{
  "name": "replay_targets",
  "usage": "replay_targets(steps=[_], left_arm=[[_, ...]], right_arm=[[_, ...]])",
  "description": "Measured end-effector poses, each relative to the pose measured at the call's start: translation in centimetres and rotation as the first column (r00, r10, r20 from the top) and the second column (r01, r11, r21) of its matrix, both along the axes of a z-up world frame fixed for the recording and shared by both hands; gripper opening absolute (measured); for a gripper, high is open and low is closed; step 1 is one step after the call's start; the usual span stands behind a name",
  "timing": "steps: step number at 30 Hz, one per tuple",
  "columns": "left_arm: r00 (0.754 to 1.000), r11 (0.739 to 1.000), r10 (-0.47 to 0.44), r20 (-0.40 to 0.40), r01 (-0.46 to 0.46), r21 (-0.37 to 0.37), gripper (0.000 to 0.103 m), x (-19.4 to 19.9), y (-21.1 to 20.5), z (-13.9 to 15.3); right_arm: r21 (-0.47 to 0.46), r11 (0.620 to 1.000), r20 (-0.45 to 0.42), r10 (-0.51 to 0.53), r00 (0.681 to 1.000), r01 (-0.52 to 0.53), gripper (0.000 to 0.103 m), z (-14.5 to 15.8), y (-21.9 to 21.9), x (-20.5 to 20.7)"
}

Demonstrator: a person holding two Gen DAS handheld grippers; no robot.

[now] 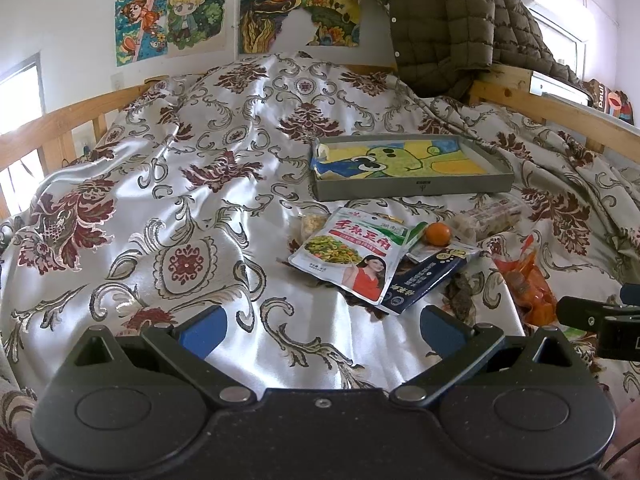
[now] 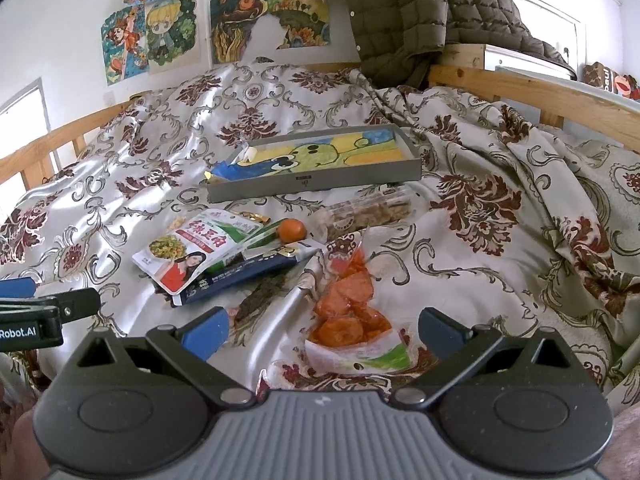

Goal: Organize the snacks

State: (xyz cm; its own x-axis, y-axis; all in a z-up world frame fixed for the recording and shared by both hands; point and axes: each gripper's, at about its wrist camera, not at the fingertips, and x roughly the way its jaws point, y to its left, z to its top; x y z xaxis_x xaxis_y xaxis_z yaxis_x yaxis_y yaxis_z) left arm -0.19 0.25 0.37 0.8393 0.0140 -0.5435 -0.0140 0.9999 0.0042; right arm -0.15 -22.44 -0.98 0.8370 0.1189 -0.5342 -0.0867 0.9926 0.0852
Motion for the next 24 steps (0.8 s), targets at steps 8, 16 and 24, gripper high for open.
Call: replay_targets(steps=[8,16,24], left_arm=[[1.0,1.0,-0.002,-0.001,0.002,0.002,0.102,0.0,-0.01,0.01],[1.0,1.0,0.003,0.0,-0.003,-0.001,0.102,-0.07,0.2,-0.07],[1.0,1.0,0.003,0.0,-0.003,0.001,0.102,-0.03,0.14,-0.05]], right_arm=[[-0.002,1.0,-0.002,0.0,1.0,0.0,0.103,-0.1,0.06,0.0],[-0.004,1.0,-0.004,0.0,1.0,0.0,0.103,-0.18,0.11,0.1],[-0.009,1.0,-0.006,0.001,1.0,-0.001,0.103,0.13,0.14,-0.06]])
